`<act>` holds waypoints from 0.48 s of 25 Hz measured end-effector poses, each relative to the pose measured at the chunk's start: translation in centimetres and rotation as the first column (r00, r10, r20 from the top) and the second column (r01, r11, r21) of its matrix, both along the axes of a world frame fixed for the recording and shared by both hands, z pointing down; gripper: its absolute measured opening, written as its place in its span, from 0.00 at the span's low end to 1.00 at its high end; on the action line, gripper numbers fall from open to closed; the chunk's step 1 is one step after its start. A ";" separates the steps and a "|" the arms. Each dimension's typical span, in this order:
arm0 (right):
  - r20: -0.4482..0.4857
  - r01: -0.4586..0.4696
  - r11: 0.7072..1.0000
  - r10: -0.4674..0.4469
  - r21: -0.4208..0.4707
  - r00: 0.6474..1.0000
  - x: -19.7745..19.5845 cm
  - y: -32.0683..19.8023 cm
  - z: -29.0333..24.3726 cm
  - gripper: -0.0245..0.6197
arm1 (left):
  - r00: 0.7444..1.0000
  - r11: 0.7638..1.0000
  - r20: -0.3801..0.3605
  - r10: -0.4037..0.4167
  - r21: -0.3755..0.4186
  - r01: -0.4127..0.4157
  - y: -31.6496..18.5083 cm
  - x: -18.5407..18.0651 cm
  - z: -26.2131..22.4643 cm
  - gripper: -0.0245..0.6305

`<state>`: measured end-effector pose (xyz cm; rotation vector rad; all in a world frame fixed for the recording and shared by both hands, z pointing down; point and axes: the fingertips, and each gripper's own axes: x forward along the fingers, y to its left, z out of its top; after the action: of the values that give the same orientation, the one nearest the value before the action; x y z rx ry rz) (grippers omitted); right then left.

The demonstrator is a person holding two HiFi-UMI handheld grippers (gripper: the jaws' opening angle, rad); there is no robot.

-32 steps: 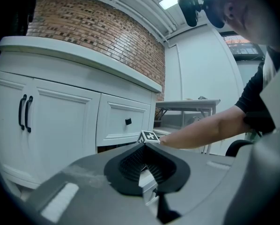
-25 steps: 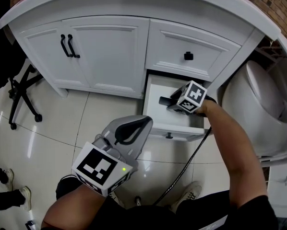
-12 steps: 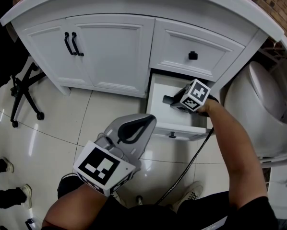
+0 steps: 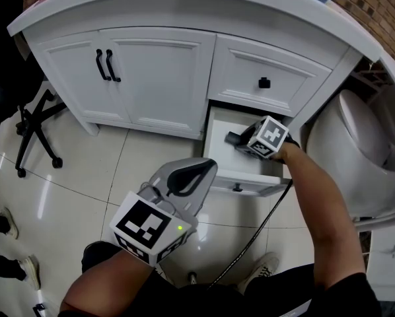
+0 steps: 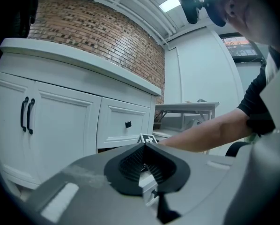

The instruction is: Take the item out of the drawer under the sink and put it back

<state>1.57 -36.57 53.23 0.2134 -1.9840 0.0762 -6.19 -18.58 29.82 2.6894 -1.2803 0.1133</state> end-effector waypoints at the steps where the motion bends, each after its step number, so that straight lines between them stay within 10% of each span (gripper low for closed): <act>1: 0.012 -0.007 1.000 0.006 0.008 1.000 0.0 0.0 -0.5 0.29 | 1.000 1.000 0.003 0.004 0.001 -0.004 0.1 0.1 0.0 0.05; 12: 0.254 -0.120 0.982 0.079 0.148 0.964 0.4 1.7 -10.0 0.29 | 0.999 1.000 0.027 0.022 0.017 -0.022 0.9 0.8 -0.1 0.05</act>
<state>2.01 -34.83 43.25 0.4278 -2.2300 0.0056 -5.37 -17.68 29.71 2.7256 -1.2653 0.1425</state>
